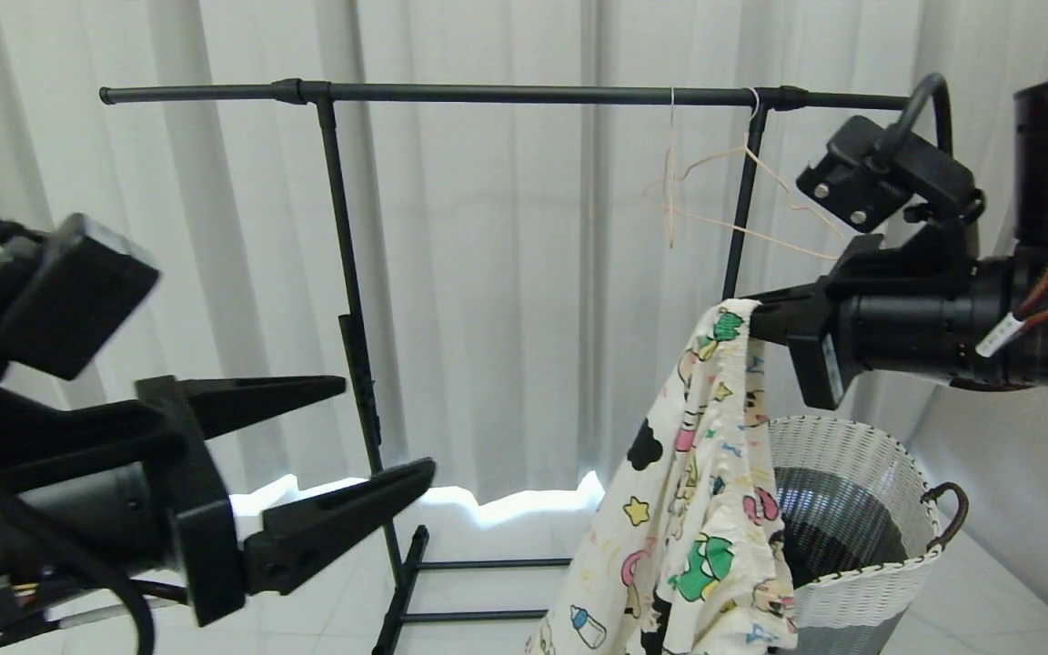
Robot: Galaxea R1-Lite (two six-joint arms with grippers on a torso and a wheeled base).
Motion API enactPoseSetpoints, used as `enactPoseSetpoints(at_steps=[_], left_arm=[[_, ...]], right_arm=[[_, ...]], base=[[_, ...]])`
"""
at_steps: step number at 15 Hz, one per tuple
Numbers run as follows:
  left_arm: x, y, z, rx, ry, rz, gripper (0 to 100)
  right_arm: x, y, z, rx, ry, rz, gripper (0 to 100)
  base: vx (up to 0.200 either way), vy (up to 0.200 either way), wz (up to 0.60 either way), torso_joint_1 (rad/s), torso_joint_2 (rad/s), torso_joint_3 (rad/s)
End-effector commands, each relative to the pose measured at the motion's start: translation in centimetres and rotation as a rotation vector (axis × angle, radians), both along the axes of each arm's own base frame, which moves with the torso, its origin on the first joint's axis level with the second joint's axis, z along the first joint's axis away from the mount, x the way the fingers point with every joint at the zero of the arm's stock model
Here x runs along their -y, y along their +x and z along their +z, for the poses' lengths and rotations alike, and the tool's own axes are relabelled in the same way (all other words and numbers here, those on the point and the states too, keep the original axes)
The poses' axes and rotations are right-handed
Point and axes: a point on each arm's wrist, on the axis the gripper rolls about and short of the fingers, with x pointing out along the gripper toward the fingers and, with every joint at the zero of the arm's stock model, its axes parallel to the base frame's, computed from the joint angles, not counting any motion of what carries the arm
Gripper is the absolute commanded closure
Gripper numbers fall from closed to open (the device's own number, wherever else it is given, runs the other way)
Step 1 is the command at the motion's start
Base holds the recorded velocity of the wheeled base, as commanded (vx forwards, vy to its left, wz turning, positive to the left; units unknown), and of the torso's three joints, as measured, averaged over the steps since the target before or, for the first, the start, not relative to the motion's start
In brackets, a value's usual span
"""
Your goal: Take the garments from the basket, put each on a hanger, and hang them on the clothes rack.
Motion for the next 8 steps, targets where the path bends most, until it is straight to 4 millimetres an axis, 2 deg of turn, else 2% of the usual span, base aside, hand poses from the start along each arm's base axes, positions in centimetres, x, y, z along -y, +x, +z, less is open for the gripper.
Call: enactPoseSetpoints(at_steps=[1,3,5,8], left_arm=[[3.9,1.5,-1.3,-0.104,0.015,-0.090,0],[7.1,2.5,-1.8,-0.156,-0.043,-0.107,0],[8.7,3.6,-2.8,-0.164,-0.019,-0.073,0],[11.3,5.8,-3.0,-0.153,-0.030,-0.072,0]], right_arm=[[-3.0,1.1,-0.1,-0.015,0.005,0.039,100],[-4.8,1.7,0.5,0.001,0.021,0.055,100],[-5.6,2.1,0.8,0.010,0.031,0.063,100],[-6.6,2.4,1.1,0.022,0.043,0.077,100]], base=[[0.000,0.000,0.00,0.000,0.00,0.000],[0.000,0.000,0.00,0.000,0.00,0.000],[0.000,0.000,0.00,0.000,0.00,0.000],[0.000,0.000,0.00,0.000,0.00,0.000]])
